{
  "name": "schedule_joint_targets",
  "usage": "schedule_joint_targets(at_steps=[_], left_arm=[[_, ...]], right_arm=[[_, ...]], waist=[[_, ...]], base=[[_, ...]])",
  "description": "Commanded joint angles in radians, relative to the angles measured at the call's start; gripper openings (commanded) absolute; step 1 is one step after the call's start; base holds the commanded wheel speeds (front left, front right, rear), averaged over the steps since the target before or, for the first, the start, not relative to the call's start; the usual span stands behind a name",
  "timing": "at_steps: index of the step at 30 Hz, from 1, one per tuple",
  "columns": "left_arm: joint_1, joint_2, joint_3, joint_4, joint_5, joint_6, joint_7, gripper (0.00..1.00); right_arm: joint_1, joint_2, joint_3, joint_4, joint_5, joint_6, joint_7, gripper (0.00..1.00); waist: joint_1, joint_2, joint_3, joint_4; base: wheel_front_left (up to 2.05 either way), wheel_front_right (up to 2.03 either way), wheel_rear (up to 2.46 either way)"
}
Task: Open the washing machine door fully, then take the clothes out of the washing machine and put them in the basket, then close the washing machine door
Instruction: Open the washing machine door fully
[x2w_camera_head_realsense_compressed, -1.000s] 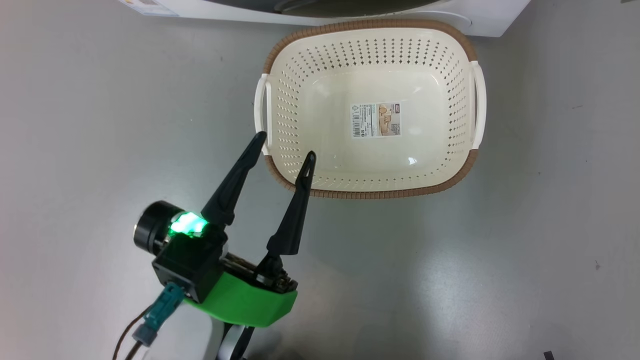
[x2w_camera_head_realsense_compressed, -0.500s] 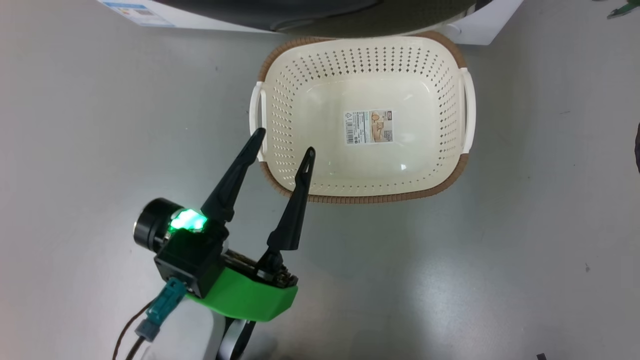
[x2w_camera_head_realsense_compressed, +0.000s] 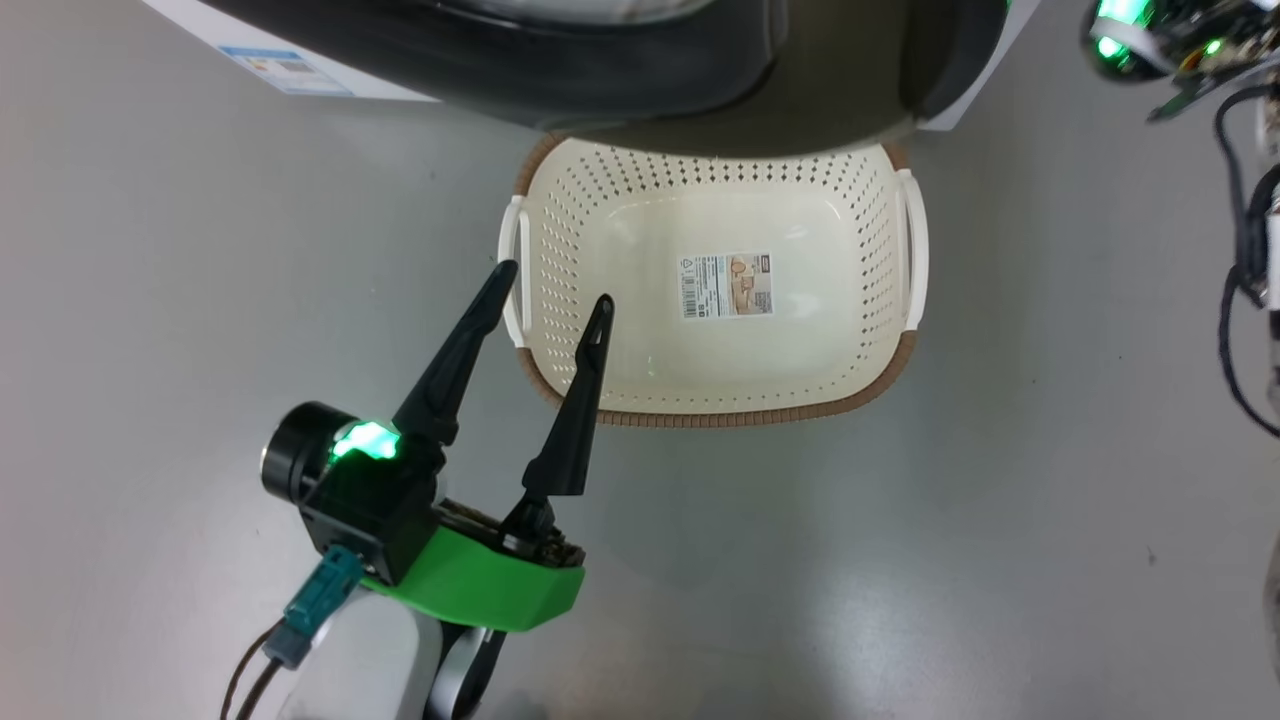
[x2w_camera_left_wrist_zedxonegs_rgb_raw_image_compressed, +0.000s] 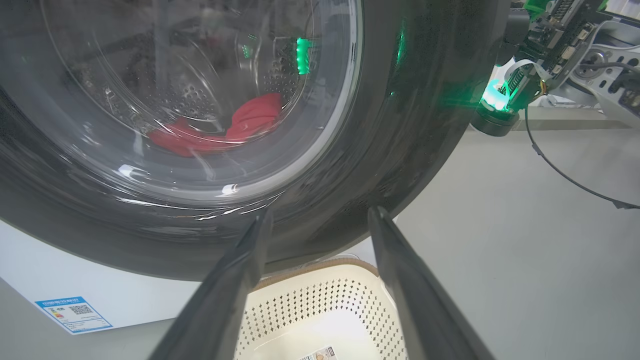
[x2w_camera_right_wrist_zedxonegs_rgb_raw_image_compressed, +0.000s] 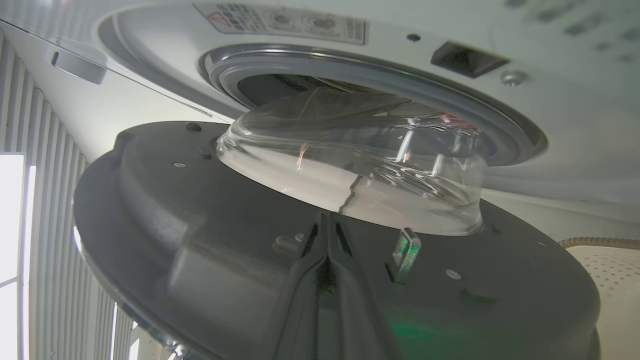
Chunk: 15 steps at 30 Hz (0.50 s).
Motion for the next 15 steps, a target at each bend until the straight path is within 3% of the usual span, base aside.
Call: schedule_joint_targets(at_steps=[1,15], left_arm=[[0.015,0.018,0.037,-0.016,-0.005,0.002,-0.005,1.00],[0.039,0.018,0.066,0.022,-0.024,0.031,-0.005,1.00]], right_arm=[[0.029,0.037,0.022,-0.022,-0.019,0.001,0.017,0.00],[0.105,0.083,0.077,0.004,-0.052,0.001,0.049,0.00]], waist=[[0.0000,-0.0001,-0.011,-0.001],[0.0000,-0.0001,-0.087,-0.015]], base=[[0.00,0.00,0.00],[0.00,0.00,0.00]])
